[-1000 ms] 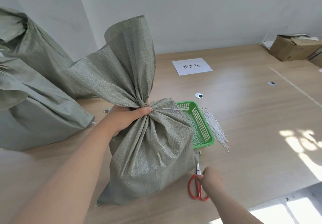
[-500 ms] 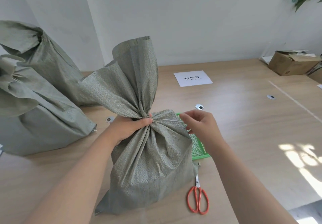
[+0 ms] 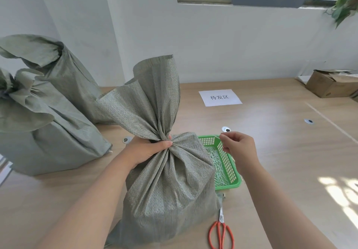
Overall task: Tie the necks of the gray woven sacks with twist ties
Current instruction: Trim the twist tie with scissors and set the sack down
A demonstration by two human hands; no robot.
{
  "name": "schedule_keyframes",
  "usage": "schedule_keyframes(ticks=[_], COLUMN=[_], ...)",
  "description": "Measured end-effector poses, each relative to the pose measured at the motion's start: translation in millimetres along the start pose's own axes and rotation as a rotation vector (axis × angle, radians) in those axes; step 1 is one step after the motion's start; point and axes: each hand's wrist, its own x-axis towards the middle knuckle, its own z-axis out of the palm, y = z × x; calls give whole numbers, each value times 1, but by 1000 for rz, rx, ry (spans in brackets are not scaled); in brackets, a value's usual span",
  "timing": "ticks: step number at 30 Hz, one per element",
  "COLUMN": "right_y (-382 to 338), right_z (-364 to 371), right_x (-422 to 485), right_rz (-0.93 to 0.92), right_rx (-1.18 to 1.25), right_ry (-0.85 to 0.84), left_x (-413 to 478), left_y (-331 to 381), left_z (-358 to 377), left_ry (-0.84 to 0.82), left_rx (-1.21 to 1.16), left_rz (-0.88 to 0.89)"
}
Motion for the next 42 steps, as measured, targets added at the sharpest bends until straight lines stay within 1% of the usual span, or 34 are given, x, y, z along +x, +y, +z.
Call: schedule_keyframes(ticks=[3, 6, 8, 10, 12, 14, 16, 18, 19, 21, 23, 24, 26, 28, 31, 36, 40, 42], right_y=[25, 48, 55, 52, 43, 37, 34, 34, 33, 31, 34, 36, 40, 44, 45, 44, 45, 44], right_z=[2, 0, -1, 0, 2, 2, 1, -1, -1, -1, 1, 2, 4, 6, 12, 19, 28, 38], right_x=[26, 41, 39, 29, 13, -6, -23, -33, -38, -45, -49, -50, -53, -57, -67, -76, -80, -83], right_rz=[60, 129, 128, 94, 63, 50, 3, -48, -62, -72, -60, -55, -49, -24, 14, 41, 49, 29], right_rx=[-87, -289, -300, -221, -97, 59, 154, 161, 150, 107, 54, 25, 1, 2, 15, 80, 99, 102], right_ry=[55, 118, 130, 99, -28, -256, -486, -664, -717, -767, -777, -771, -754, -732, -663, -649, -602, -570], left_x=[0, -1, -1, -1, -1, -4, -8, -12, -14, -25, -44, -55, -81, -104, -132, -143, -139, -136], left_y=[0, -1, -2, -1, 3, 8, 11, 11, 9, 5, -4, -12, -30, -54, -84, -87, -88, -92], left_z=[1, 1, -1, -3, -2, -1, -3, -8, -11, -18, -22, -23, -22, -15, 0, 13, 4, -4], left_ry=[-4, 0, 10, 29, 86, 144, 194, 215, 214, 206, 215, 240, 337, 389, 349, 214, 204, 188], left_rx=[8, 27, 77, 167, 281, 281, 255, 260, 251, 166, 123, 148, 180, 70, -125, -275, -248, -218], left_rz=[-14, -27, -32, -50, -39, 15, 85, 97, 86, 64, 87, 102, 115, 100, 81, 82, 75, 104])
